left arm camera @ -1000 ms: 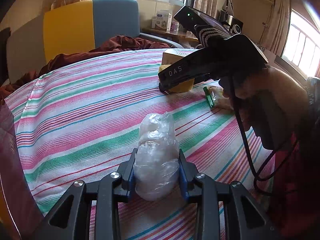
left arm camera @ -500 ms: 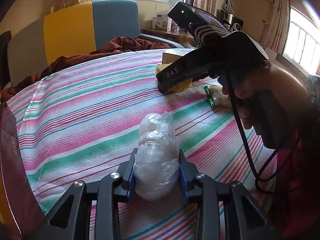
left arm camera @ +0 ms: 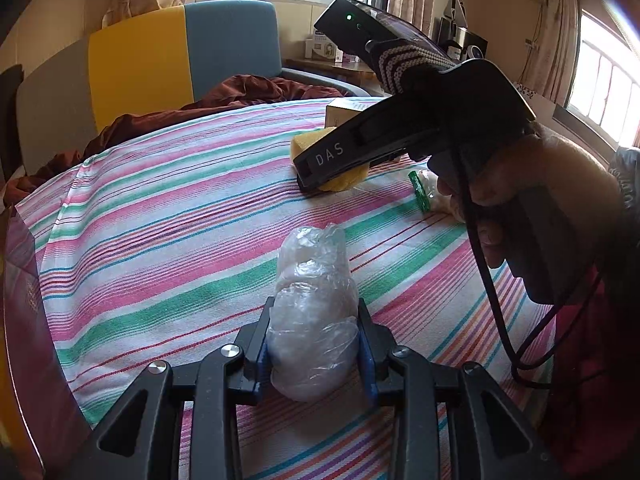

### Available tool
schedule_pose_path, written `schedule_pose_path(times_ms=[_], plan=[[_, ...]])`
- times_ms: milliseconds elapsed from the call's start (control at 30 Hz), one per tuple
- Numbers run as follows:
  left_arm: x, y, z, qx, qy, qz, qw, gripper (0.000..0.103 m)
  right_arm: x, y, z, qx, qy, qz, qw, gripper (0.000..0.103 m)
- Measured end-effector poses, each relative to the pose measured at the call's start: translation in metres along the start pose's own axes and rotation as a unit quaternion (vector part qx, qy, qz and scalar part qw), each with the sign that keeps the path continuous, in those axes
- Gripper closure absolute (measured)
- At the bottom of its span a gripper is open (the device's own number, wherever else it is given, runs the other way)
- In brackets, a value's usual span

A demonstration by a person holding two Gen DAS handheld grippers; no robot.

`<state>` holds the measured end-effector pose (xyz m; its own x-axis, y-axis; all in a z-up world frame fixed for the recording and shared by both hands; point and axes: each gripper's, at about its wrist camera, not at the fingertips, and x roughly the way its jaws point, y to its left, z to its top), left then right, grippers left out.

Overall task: Organize objects
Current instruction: 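Carry the white ball into the gold tray and open the left gripper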

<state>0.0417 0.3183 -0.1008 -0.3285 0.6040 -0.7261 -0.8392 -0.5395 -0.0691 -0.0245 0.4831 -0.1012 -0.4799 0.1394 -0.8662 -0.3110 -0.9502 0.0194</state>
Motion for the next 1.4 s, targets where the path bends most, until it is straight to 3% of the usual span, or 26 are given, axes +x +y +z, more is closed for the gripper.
schedule_pose_path(times_ms=[533, 933, 1167, 1400], plan=[[-0.008, -0.003, 0.002, 0.004, 0.012, 0.019, 0.9997, 0.070, 0.002, 0.001, 0.000, -0.013, -0.002, -0.003, 1.000, 0.047], [-0.069, 0.009, 0.006, -0.020, -0.015, 0.007, 0.9997, 0.070, 0.002, 0.003, -0.003, -0.031, -0.008, -0.013, 0.999, 0.047], [-0.105, 0.053, 0.002, -0.079, -0.030, 0.034, 0.9959, 0.070, 0.001, 0.007, -0.004, -0.039, -0.010, -0.022, 0.999, 0.047], [-0.132, 0.117, -0.015, -0.148, -0.032, 0.095, 0.9839, 0.070, 0.000, 0.008, -0.005, -0.046, -0.010, -0.028, 0.998, 0.047]])
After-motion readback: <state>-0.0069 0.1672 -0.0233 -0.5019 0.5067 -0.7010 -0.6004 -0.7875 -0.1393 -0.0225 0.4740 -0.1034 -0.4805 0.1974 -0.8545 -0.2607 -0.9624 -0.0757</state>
